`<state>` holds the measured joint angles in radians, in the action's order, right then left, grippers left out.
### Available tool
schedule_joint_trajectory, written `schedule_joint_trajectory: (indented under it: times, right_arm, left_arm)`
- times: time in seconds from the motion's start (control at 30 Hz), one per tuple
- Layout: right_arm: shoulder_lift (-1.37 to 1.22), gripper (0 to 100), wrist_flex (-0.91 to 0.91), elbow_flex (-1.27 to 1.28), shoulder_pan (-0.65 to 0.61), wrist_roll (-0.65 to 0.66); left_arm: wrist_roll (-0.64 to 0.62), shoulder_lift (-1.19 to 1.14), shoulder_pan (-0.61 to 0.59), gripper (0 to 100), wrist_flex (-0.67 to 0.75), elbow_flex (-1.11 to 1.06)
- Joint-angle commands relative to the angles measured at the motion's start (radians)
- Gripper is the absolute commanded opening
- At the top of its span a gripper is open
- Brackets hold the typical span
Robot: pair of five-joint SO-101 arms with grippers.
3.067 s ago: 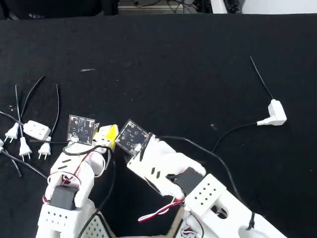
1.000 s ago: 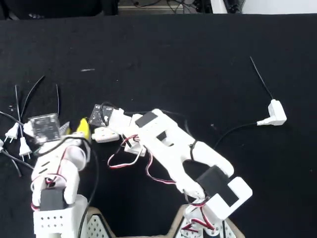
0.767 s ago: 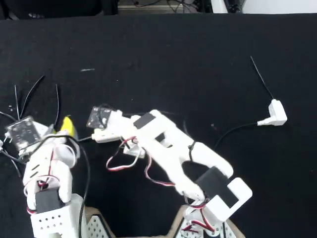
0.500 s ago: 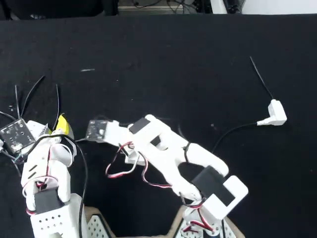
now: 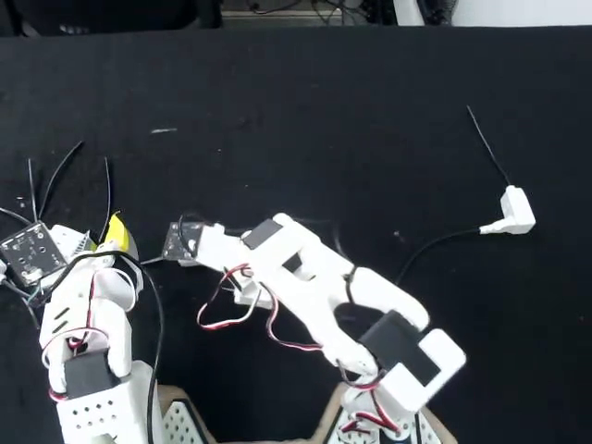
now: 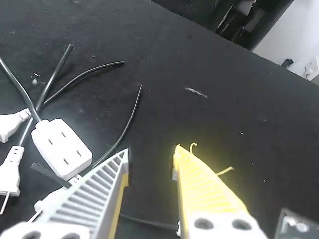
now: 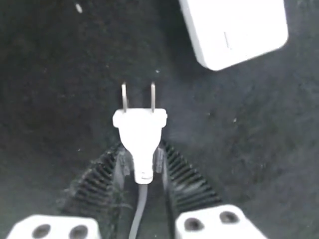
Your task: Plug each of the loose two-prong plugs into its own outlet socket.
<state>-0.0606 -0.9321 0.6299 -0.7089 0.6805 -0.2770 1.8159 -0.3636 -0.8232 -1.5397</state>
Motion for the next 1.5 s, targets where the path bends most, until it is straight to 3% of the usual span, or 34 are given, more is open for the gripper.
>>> schedule_joint_trajectory:
  times: [0.0,0.3,0.47,0.6,0.87,1.37,1.47]
  right_arm:
    - [0.153,1.1,0.006,0.038,0.021,-0.064]
    - [0.553,1.1,0.364,0.384,-0.005,-0.276]
    - [0.687,1.1,0.482,0.499,-0.015,-0.296]
    - [0.699,1.1,0.552,0.547,-0.02,-0.296]
    - [0.705,1.1,0.56,0.559,-0.094,-0.345]
    - [1.017,1.1,0.417,0.641,-0.097,-0.35]
    - [1.073,1.1,0.417,0.661,-0.097,-0.419]
  left_arm:
    - [-0.011,0.008,-0.007,15,0.025,0.053]
    - [-0.012,0.008,0.002,15,0.025,0.05]
    - [-0.003,0.008,0.125,15,0.015,0.045]
    - [0.103,0.008,0.243,15,0.015,0.028]
    - [0.227,0.008,0.43,15,-0.006,0.004]
    - [0.27,0.008,0.44,15,0.002,-0.028]
    - [0.27,0.008,0.44,15,0.002,-0.028]
